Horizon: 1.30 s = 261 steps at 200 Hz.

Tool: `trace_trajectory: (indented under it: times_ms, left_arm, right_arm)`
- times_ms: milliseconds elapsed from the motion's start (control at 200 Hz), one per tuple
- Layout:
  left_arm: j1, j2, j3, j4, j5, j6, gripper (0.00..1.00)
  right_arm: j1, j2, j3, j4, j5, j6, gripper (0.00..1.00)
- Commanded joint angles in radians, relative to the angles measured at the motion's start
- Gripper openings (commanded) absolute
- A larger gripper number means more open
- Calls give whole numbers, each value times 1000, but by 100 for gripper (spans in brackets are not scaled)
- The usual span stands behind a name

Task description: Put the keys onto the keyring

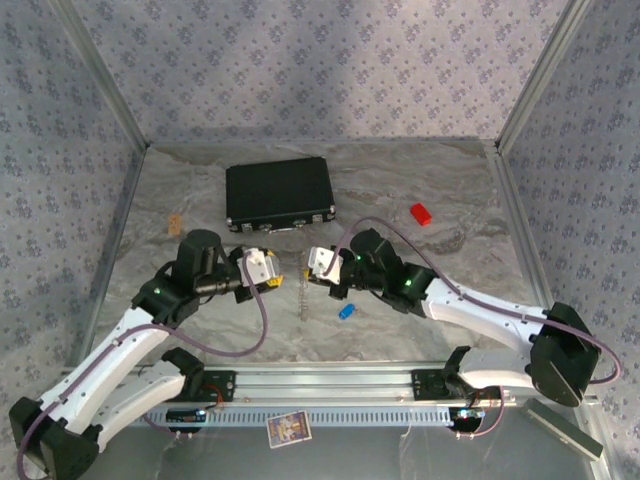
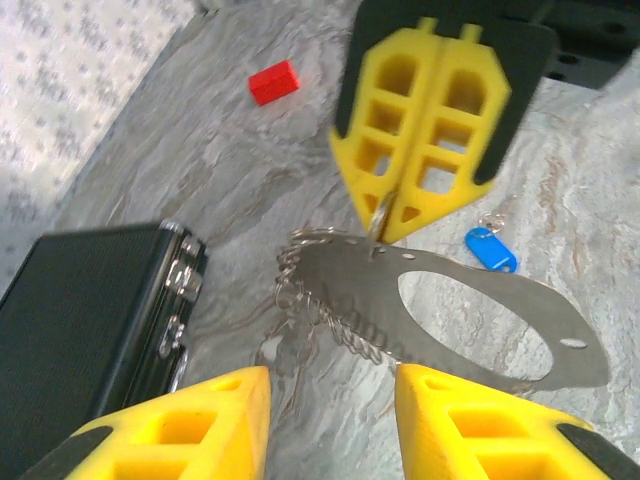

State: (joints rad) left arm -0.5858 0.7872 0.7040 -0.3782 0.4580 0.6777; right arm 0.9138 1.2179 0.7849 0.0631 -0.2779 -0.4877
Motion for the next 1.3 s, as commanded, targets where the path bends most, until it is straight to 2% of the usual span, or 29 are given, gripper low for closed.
trace_trajectory:
  times_ms: [0,305,610,889,1009,1149,1299]
  left_arm:
    - [-10,6,-18,68,104,108,38]
    - [-14,64,-46,168,214,-5,34]
    - [-24,105,-37,171,235,-7,26]
    - [-27,109,-34,179,253,-23,14]
    - [-27,107,-28,163,256,-24,15]
    - [-27,103,-23,126,243,-12,24]
    - [-27,95,-17,114,244,-6,23]
  right_arm:
    - [0,-27,61,-112,-25,-52,0]
    - [39,-15,106,-145,-12,-82,0]
    - [63,4,137,-154,4,-96,0]
    - [81,25,160,-175,17,-110,0]
    - [82,28,162,-184,32,-114,0]
    - [82,28,166,-200,54,-118,0]
    - [83,28,177,-217,61,-125,0]
